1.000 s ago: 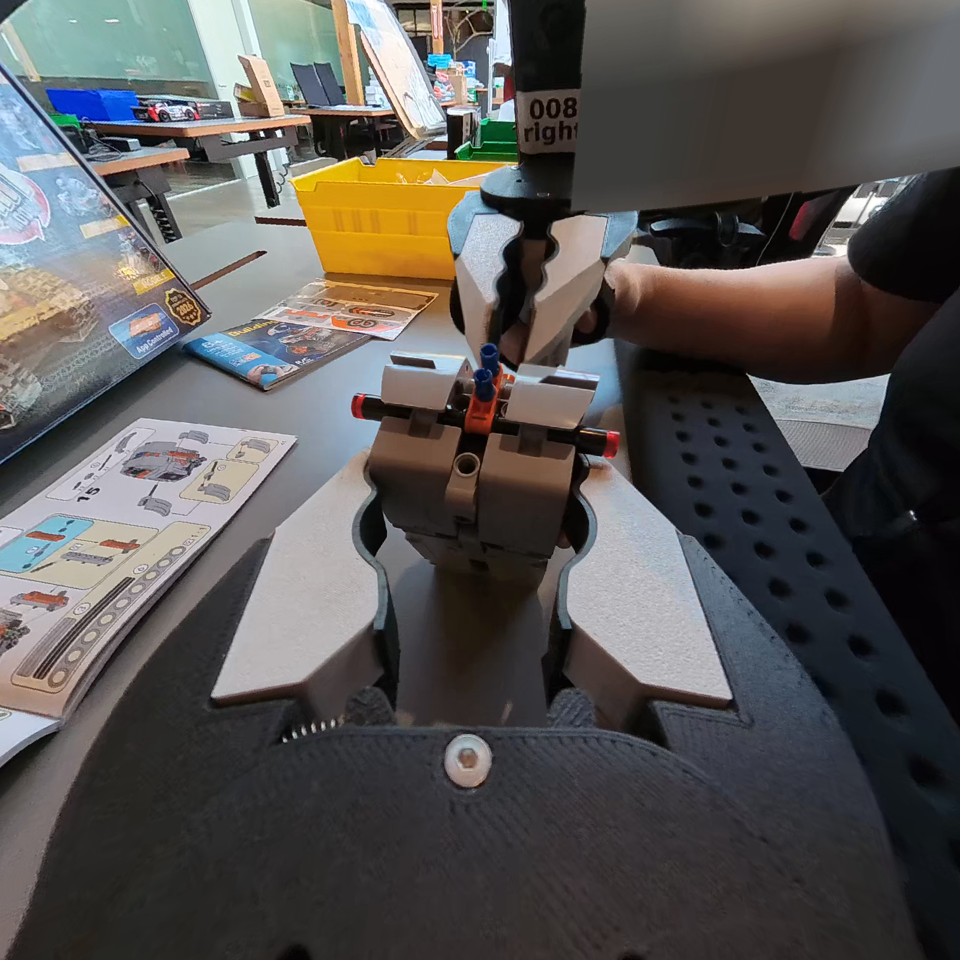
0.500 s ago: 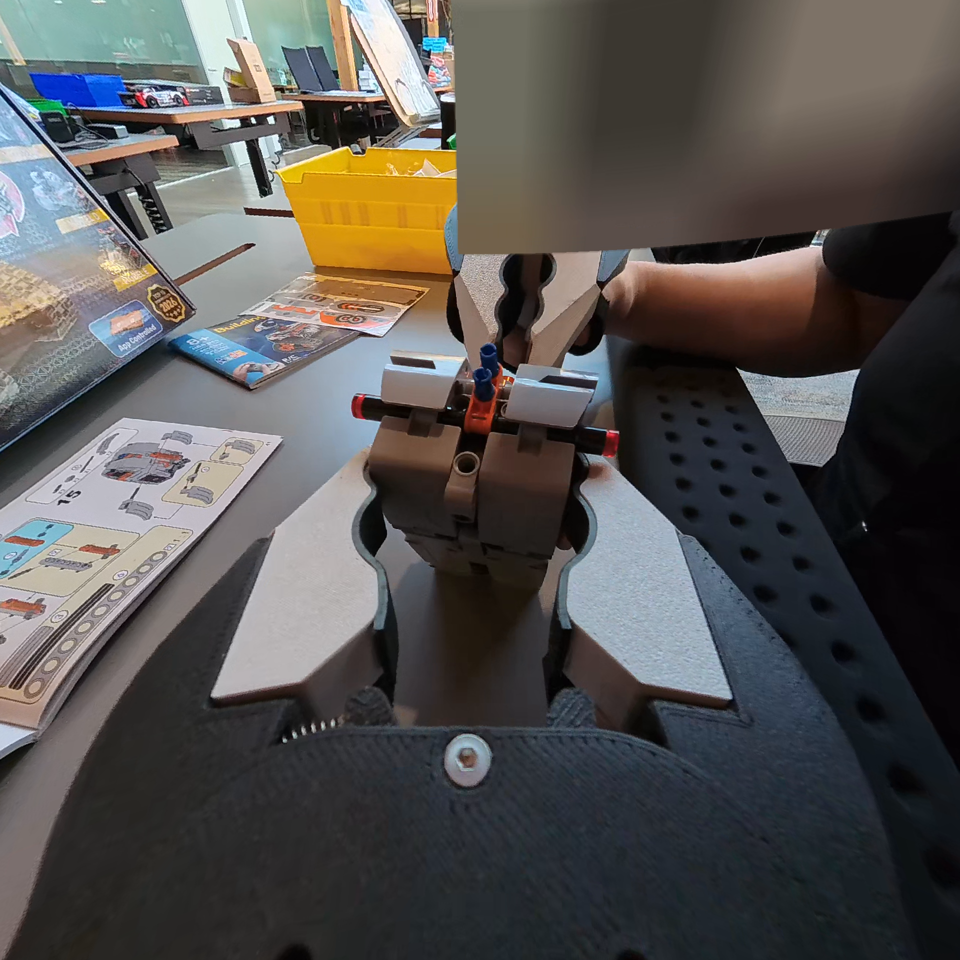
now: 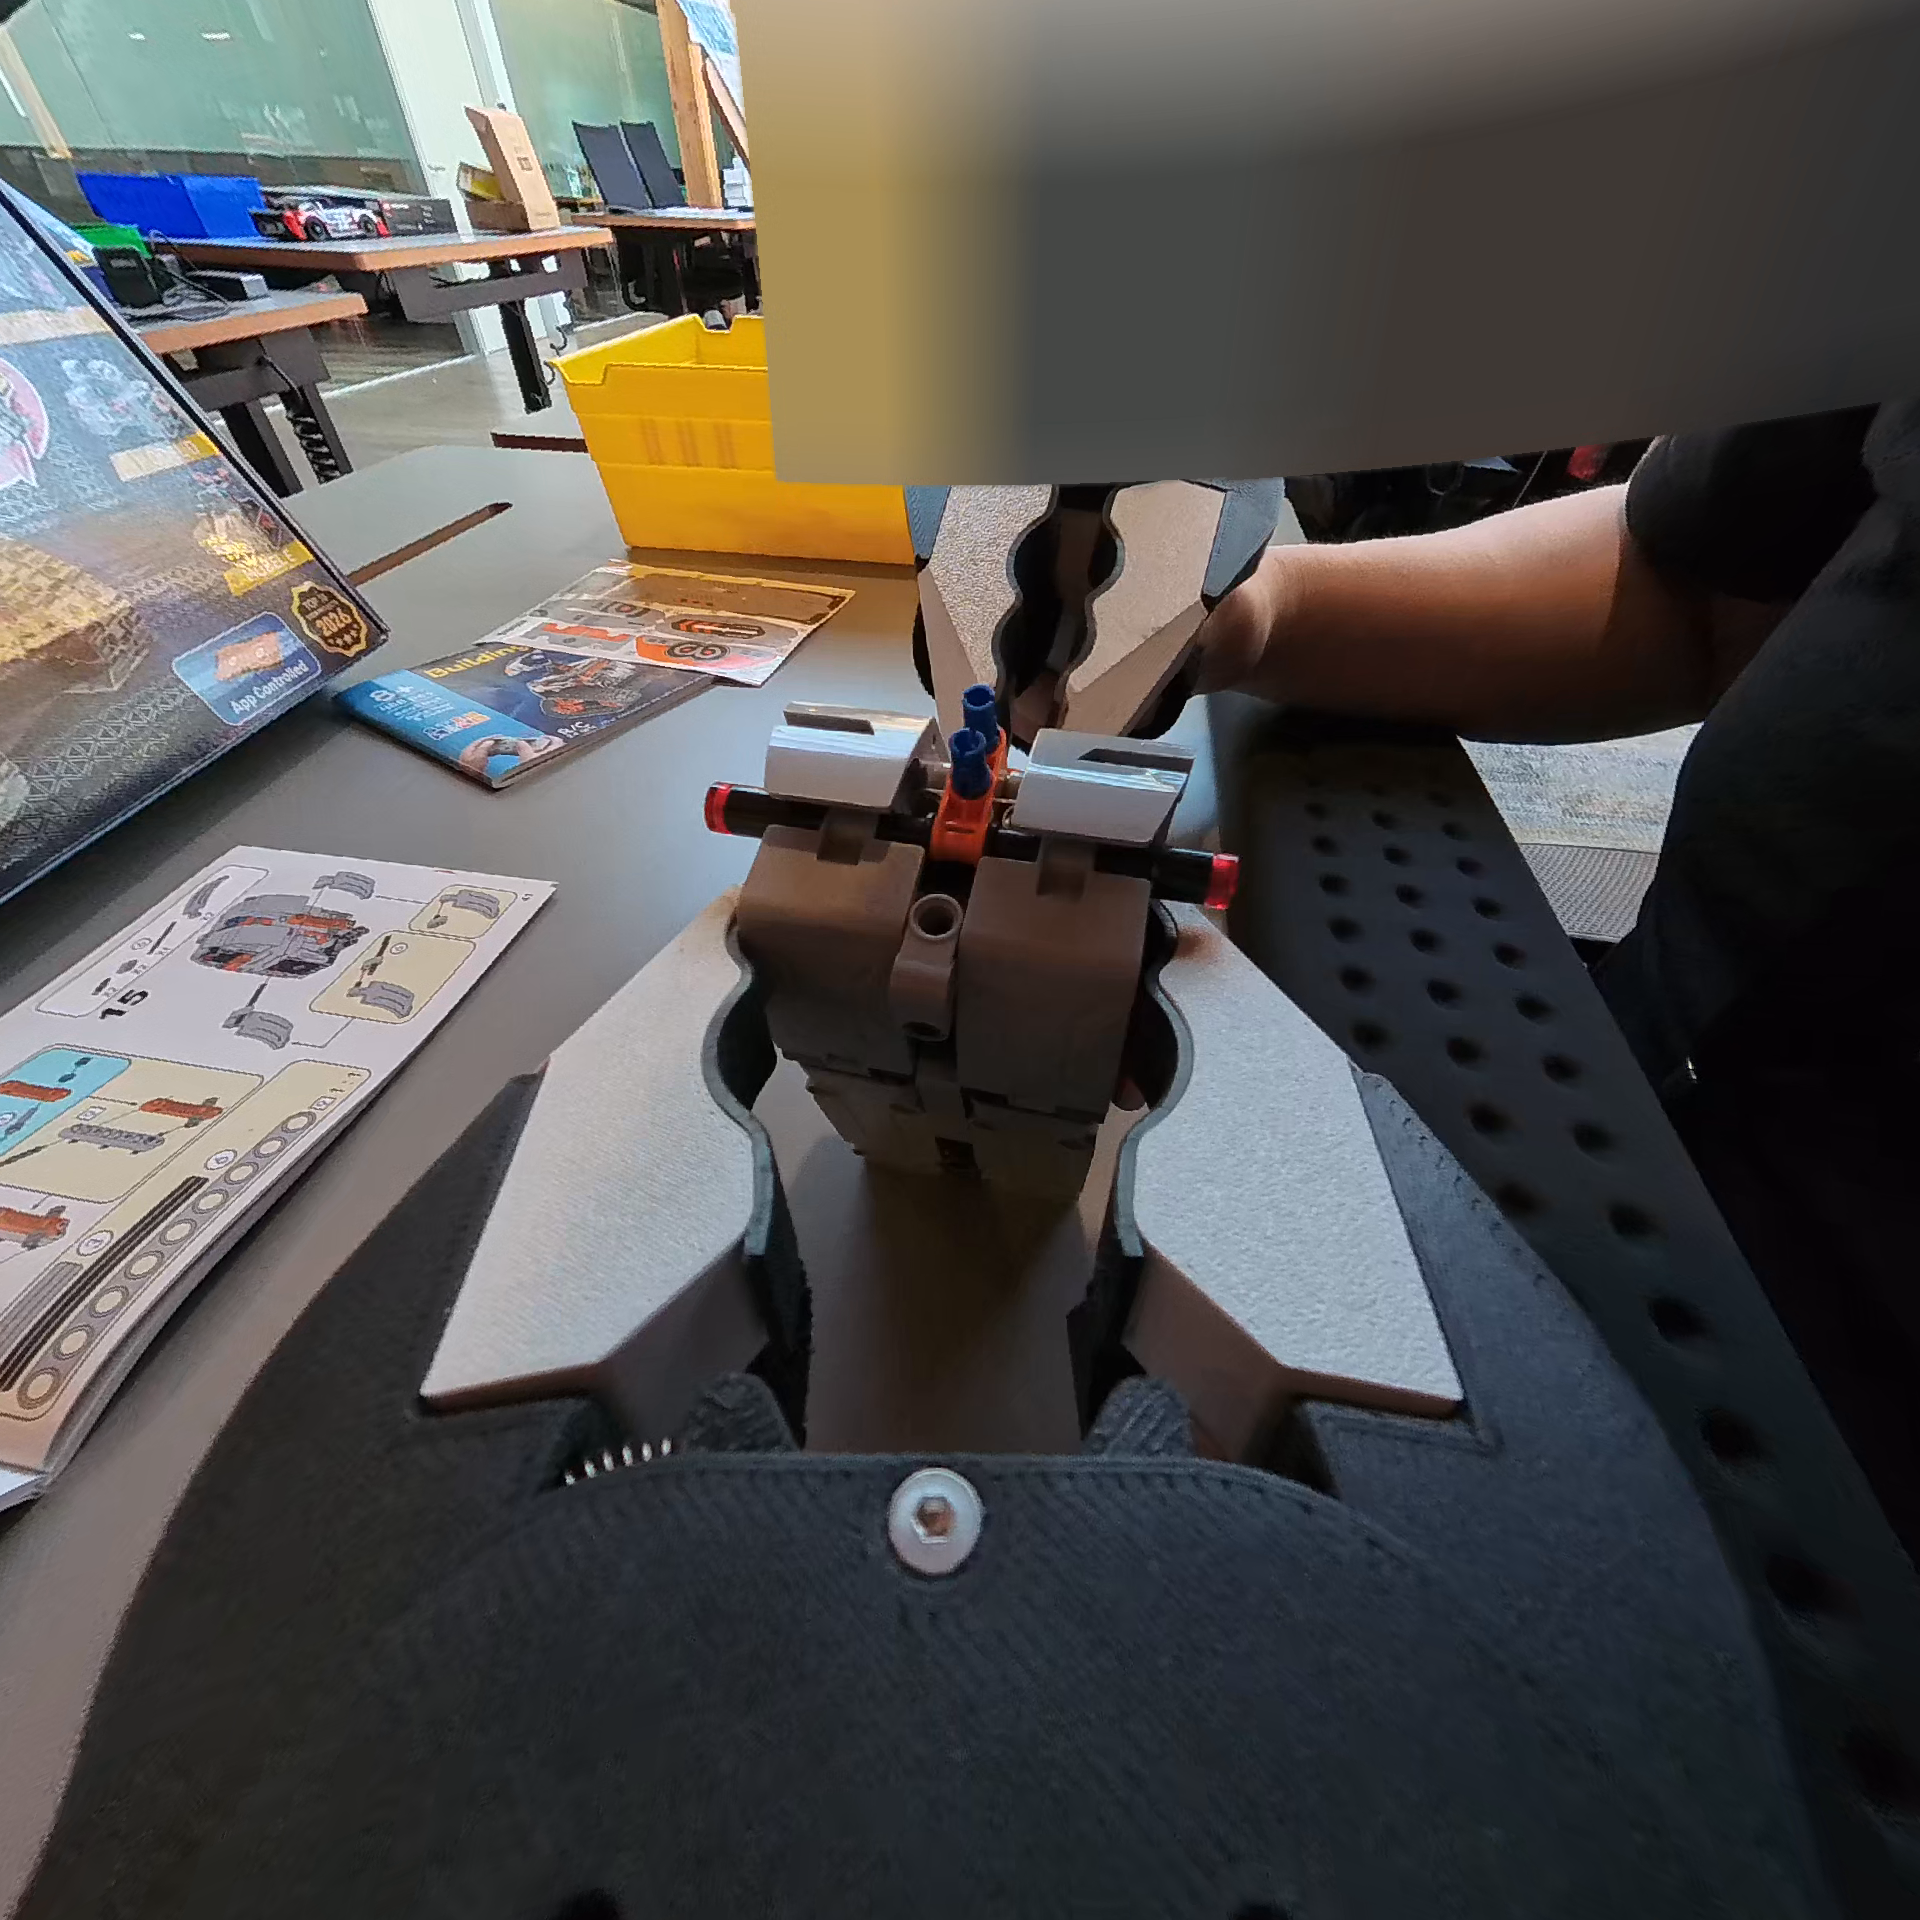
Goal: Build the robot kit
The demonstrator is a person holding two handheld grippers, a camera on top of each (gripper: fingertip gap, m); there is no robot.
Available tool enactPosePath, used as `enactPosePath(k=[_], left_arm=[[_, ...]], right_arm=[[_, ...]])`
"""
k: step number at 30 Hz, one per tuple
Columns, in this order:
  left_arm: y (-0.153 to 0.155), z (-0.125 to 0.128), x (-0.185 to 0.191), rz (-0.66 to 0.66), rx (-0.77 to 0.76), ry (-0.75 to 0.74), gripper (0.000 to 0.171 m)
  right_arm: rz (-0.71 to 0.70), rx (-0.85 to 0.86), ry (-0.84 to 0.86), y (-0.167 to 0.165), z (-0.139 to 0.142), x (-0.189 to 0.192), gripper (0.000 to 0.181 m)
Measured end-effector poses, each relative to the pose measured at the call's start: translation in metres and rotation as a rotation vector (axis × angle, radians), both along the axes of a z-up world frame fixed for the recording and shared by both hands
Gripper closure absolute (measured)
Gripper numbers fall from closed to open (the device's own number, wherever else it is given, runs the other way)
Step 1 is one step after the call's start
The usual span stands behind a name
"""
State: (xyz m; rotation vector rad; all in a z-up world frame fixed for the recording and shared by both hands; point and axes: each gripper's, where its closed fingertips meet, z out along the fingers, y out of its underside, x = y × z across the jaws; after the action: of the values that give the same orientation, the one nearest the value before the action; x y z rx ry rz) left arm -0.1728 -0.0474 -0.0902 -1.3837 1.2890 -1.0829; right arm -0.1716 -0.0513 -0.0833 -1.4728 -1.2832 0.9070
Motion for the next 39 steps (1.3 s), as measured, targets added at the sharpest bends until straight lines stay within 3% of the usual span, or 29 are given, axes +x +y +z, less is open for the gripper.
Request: enactPosePath(k=[13,16,19,24,31,35,39], left_arm=[[0.001,0.0,-0.004,-0.014,-0.015,-0.019,0.103],[0.011,0.001,-0.008,-0.013,-0.128,-0.014,0.103],[0.022,0.002,-0.012,-0.003,-0.258,-0.053,0.104],[0.03,0.002,-0.011,-0.019,-0.381,-0.081,0.103],[0.042,-0.003,-0.007,-0.009,-0.614,-0.111,0.103],[0.047,-0.01,-0.007,-0.011,-0.797,-0.119,0.102],[0.044,-0.016,-0.007,-0.034,-0.925,-0.125,0.101]], right_arm=[[0.01,-0.051,0.013,0.002,0.0,-0.005,0.175],[0.002,-0.178,0.115,0.012,0.005,-0.008,0.175],[-0.012,-0.242,0.072,0.019,-0.007,-0.005,0.163],[-0.036,-0.333,0.092,0.026,-0.012,-0.007,0.176],[-0.063,-0.525,0.151,0.037,-0.011,-0.001,0.176],[-0.09,-0.752,0.243,0.043,-0.017,0.002,0.176],[-0.108,-0.821,0.267,0.042,-0.023,0.003,0.176]])
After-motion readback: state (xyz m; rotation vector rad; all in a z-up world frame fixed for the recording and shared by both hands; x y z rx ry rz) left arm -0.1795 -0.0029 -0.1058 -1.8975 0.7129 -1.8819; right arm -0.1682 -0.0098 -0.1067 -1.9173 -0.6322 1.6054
